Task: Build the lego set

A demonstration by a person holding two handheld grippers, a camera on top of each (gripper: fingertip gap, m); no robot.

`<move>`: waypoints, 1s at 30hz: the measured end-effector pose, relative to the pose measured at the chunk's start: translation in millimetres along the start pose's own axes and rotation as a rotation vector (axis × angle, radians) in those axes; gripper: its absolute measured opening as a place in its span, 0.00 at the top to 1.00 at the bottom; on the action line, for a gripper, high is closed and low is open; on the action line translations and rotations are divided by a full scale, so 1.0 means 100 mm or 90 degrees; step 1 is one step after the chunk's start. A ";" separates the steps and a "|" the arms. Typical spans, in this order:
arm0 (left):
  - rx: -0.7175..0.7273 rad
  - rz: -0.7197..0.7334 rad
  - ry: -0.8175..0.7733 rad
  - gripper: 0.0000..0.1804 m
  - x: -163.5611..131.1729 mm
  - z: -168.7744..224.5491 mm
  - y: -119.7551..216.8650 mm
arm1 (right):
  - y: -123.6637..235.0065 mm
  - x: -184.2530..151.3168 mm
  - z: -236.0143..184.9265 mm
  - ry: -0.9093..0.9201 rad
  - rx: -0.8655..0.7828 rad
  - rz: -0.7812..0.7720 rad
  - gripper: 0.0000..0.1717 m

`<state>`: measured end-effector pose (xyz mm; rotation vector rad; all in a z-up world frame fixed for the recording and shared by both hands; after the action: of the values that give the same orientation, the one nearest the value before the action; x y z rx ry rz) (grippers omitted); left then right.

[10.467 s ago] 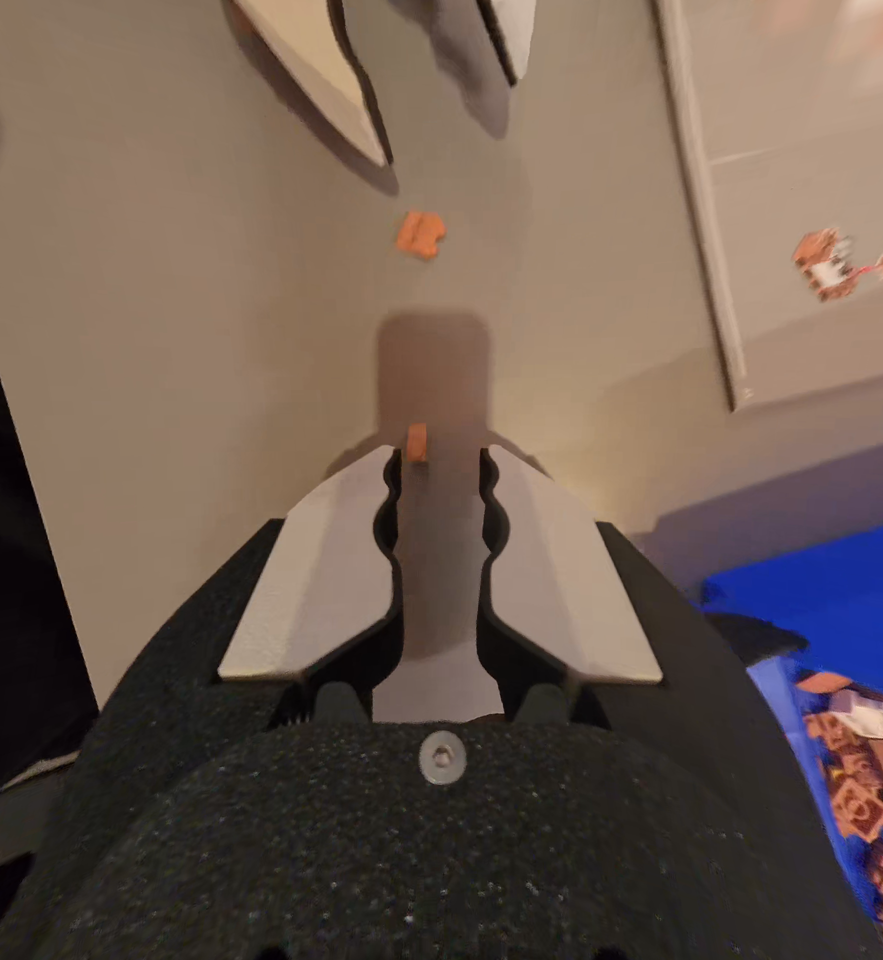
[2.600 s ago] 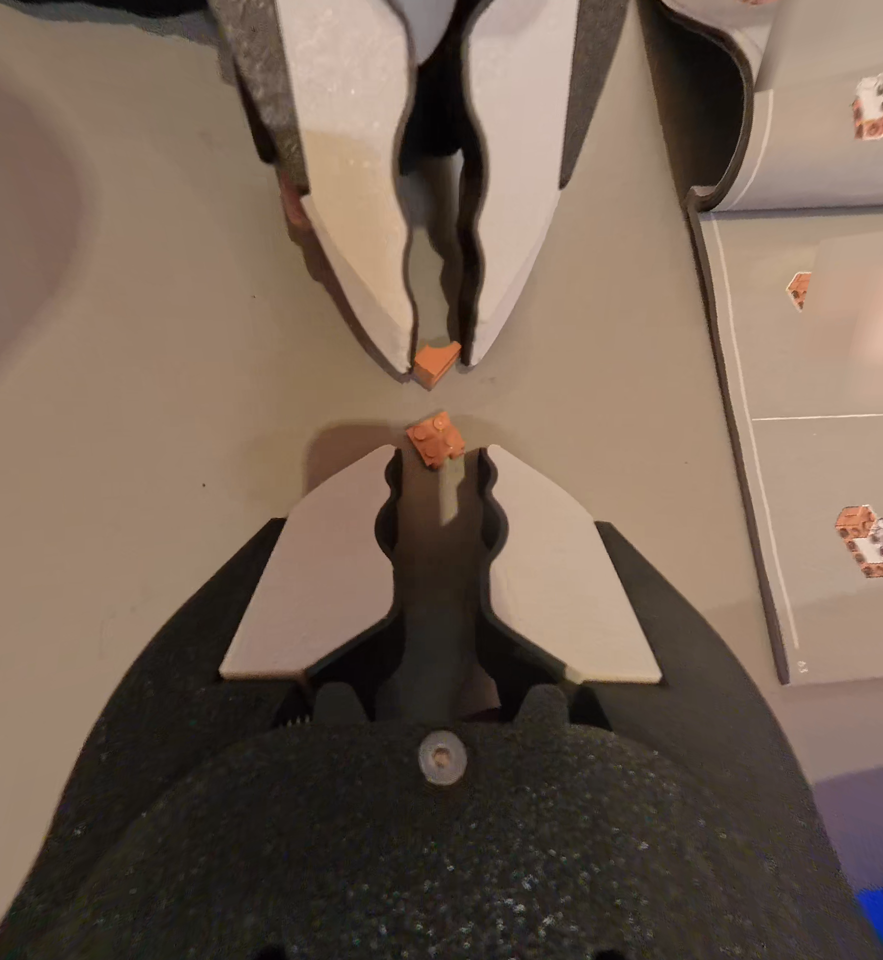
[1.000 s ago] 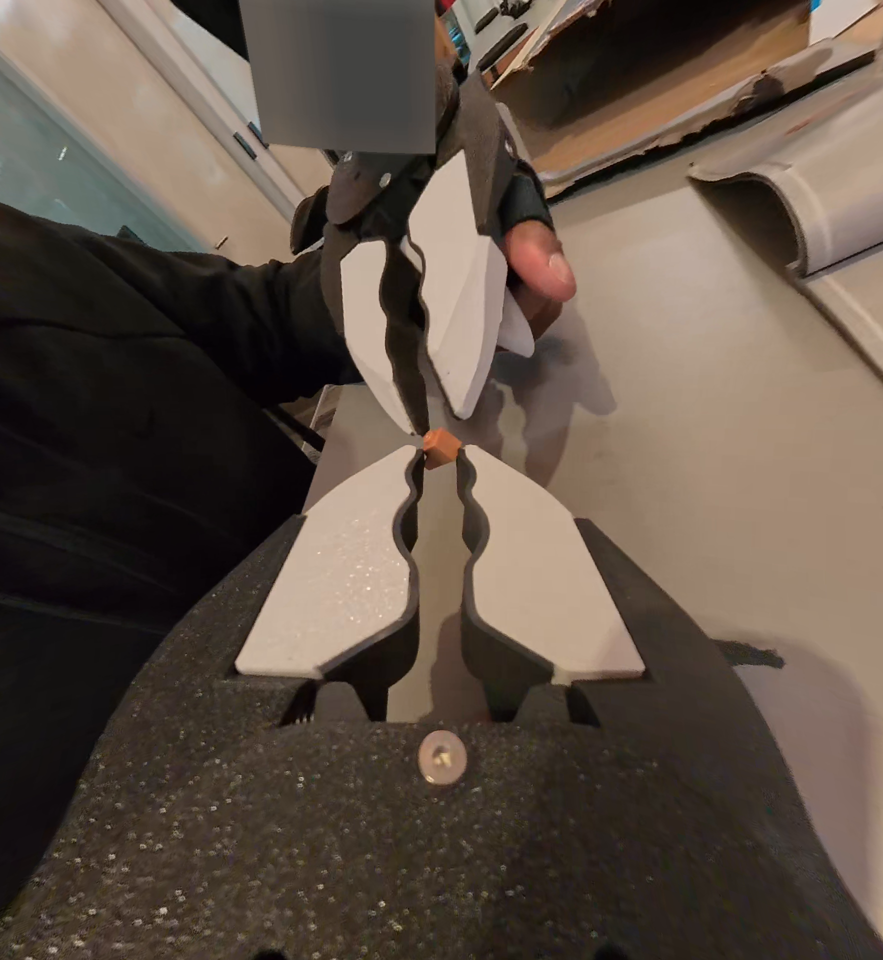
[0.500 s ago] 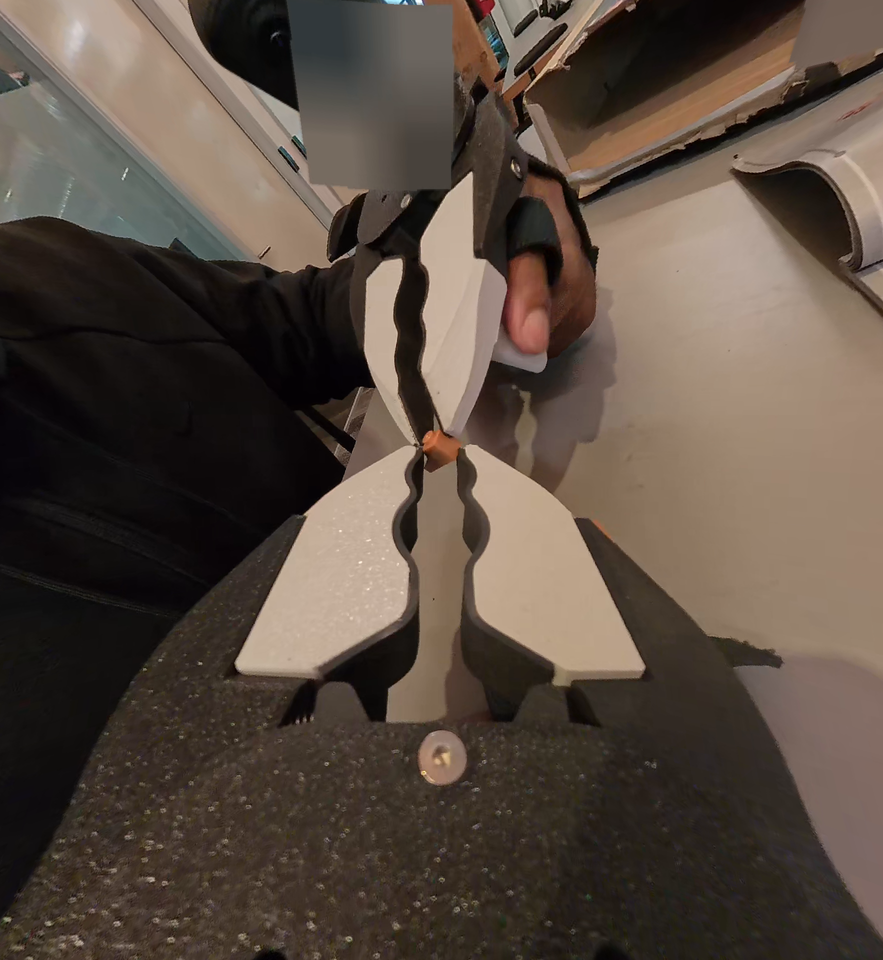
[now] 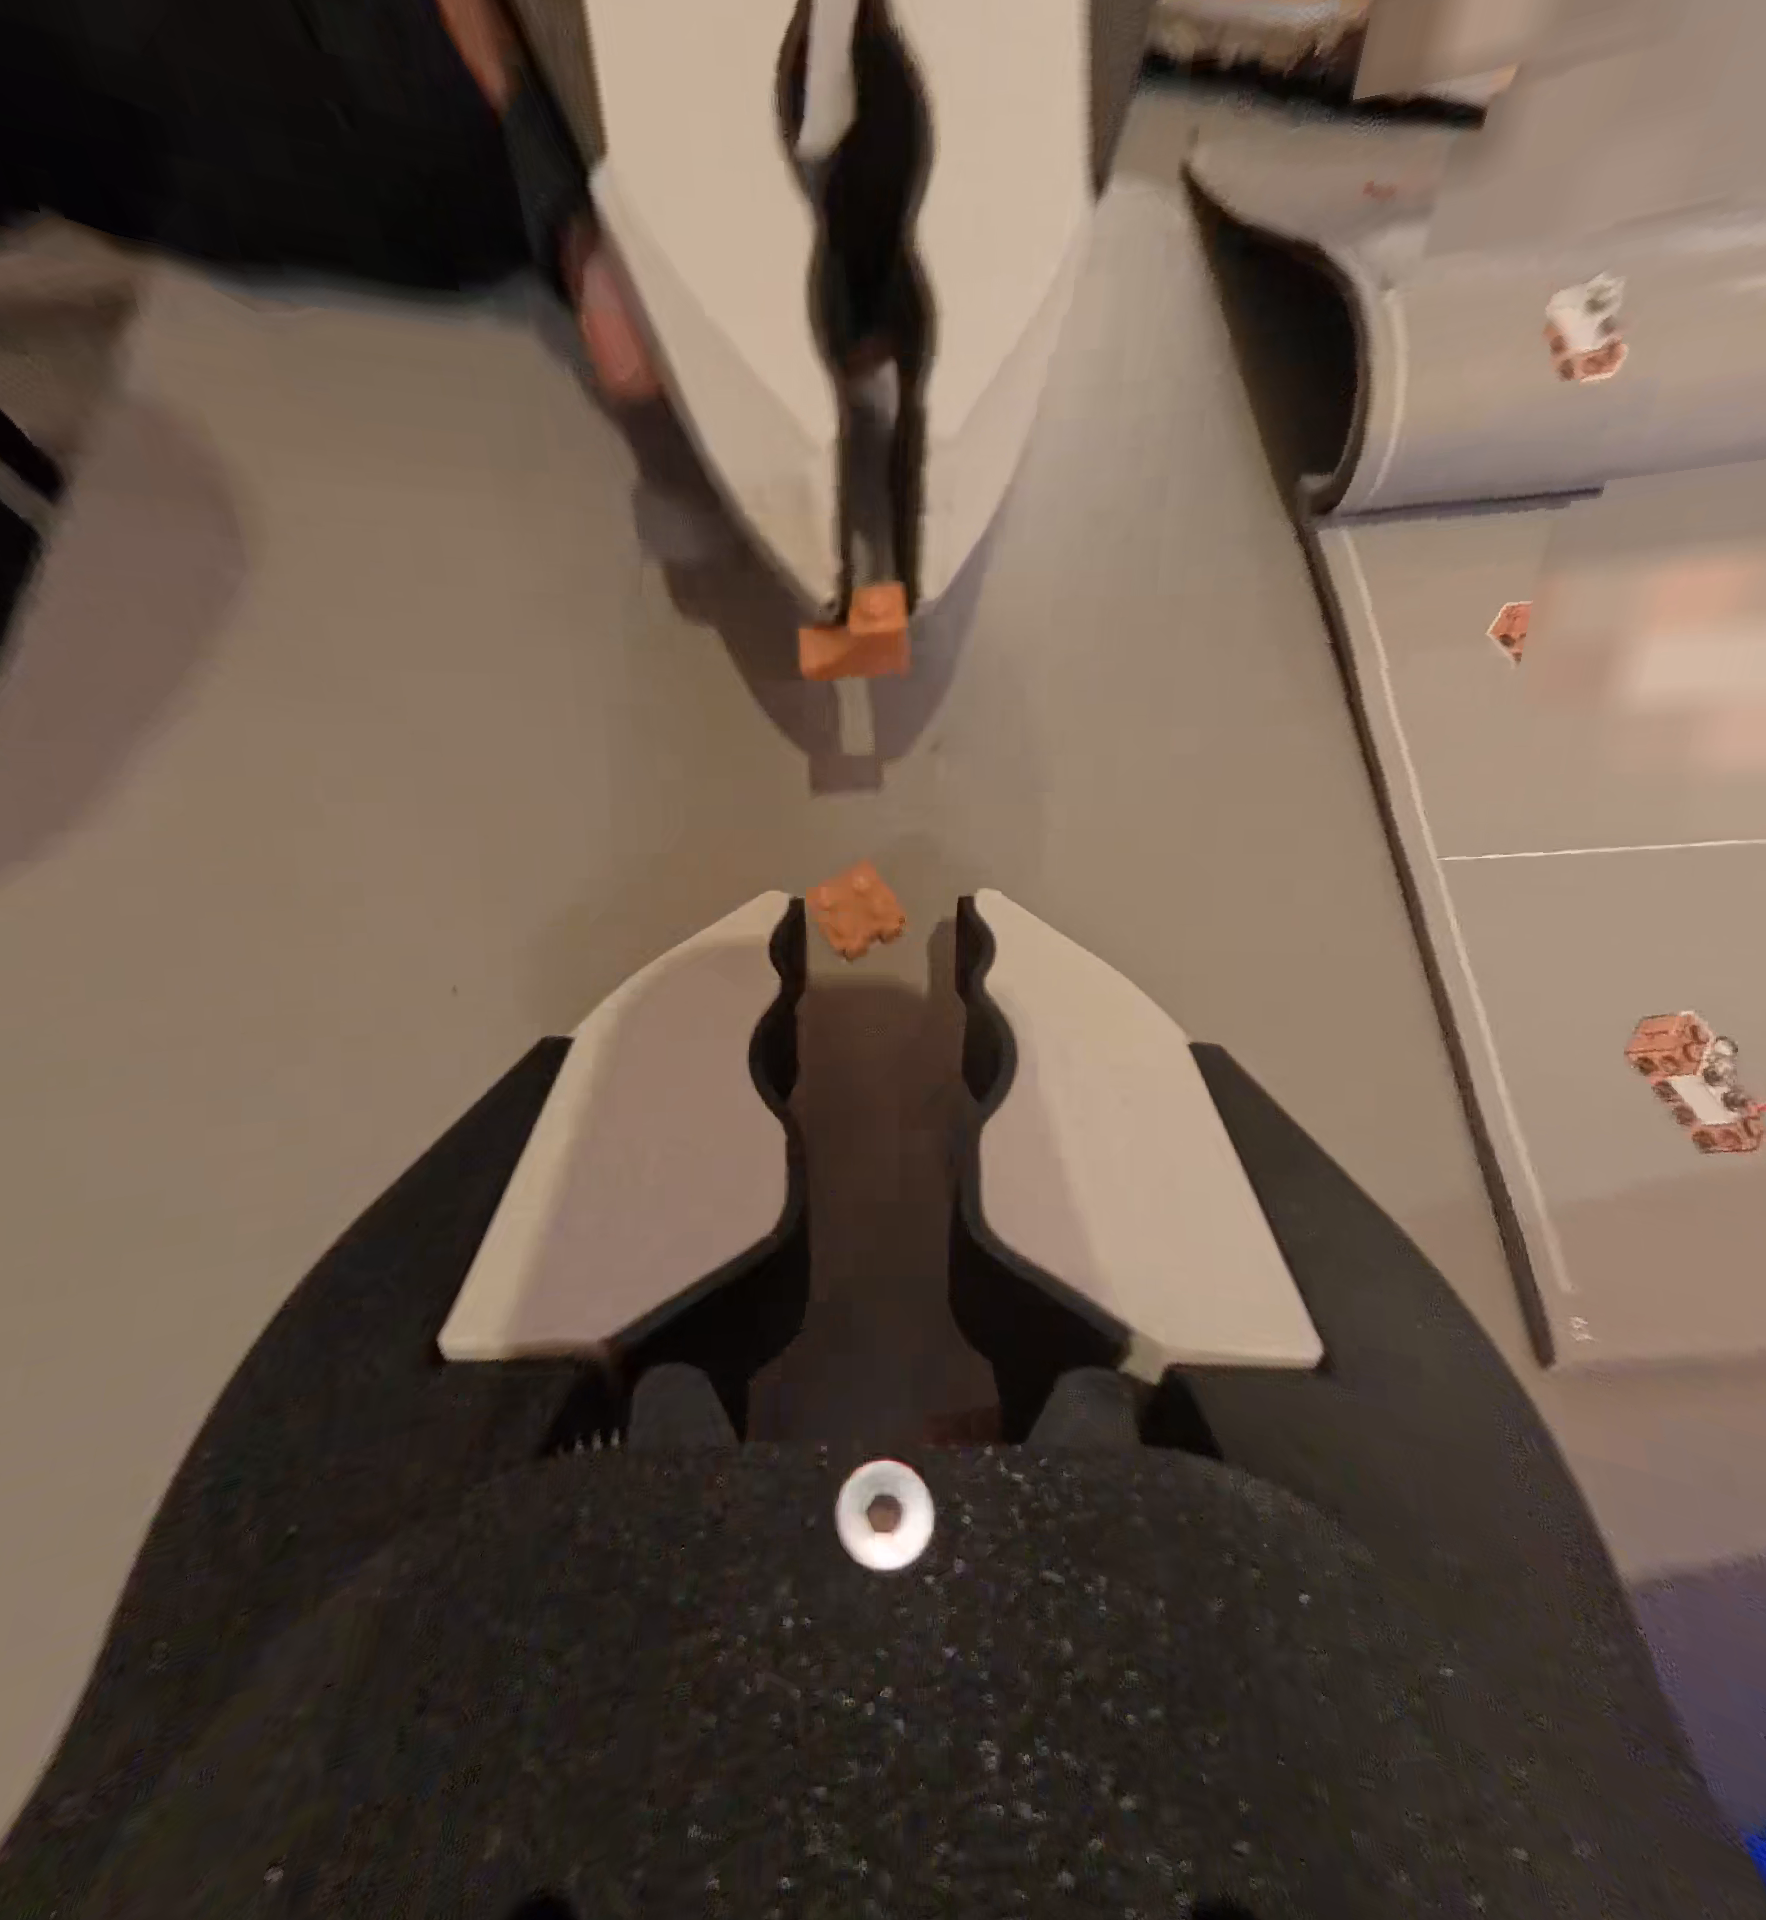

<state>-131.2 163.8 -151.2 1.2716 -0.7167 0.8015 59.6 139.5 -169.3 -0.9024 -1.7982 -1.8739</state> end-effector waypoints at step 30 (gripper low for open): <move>0.031 -0.023 0.013 0.96 -0.03 0.00 -0.09 | -0.02 0.20 -0.13 0.007 -0.067 0.072 0.90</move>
<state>-125.2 162.8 -158.0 1.3153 -0.6595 0.8051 41.8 130.2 -157.2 -1.0070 -1.6193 -1.9133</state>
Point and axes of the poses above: each gripper's, where its closed fingertips meet, y back along the fingers, x out of its top, z = x × y across the jaws, the point moved 10 cm from there along y, back along the fingers, and after that the axes turned 9 degrees about -z, right-handed, at the moved point
